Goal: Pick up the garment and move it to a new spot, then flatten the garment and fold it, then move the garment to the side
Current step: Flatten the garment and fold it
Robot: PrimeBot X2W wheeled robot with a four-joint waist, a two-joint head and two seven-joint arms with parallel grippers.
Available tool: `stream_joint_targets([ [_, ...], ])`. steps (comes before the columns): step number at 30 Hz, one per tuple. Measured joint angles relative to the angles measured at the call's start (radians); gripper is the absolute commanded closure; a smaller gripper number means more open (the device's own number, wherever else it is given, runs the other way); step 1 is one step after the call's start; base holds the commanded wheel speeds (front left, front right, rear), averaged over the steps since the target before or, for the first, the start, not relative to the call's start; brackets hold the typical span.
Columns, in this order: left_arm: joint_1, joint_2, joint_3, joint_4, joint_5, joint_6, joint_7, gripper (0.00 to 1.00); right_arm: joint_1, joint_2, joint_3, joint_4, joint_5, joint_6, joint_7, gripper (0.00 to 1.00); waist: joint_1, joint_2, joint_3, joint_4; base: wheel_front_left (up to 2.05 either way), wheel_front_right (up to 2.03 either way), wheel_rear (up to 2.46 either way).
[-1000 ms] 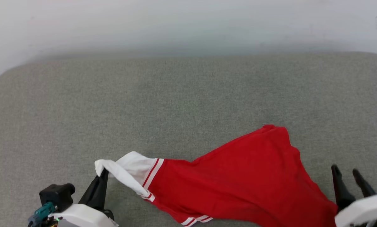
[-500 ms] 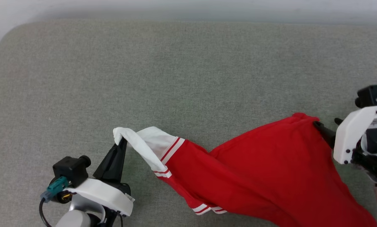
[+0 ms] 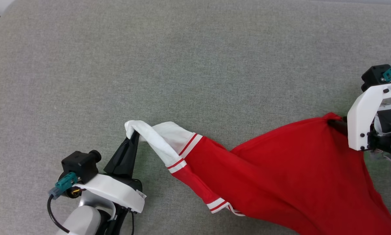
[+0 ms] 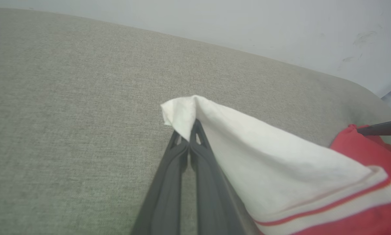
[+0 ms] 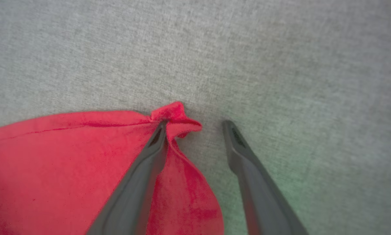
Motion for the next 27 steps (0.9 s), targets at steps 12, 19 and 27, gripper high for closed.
stream_joint_targets([
  [12,-0.039,0.055,0.031,0.027,0.019,0.02,0.006,1.0,-0.018,0.026,-0.011,0.007,-0.054,0.001,-0.221,1.0,0.0001,0.0001,-0.088,-0.05,0.0,0.0,0.0],
  [19,-0.141,0.087,0.065,0.033,0.018,0.026,0.034,1.0,-0.041,0.067,-0.043,-0.013,-0.117,0.001,-0.325,1.0,0.0,0.0,-0.153,-0.115,0.0,0.0,0.0],
  [27,-0.387,0.107,0.083,0.088,0.008,-0.007,0.1,1.0,-0.154,0.11,-0.095,-0.016,-0.193,0.001,-0.409,1.0,0.0,0.0001,-0.148,-0.175,0.0,0.0,0.0],
])
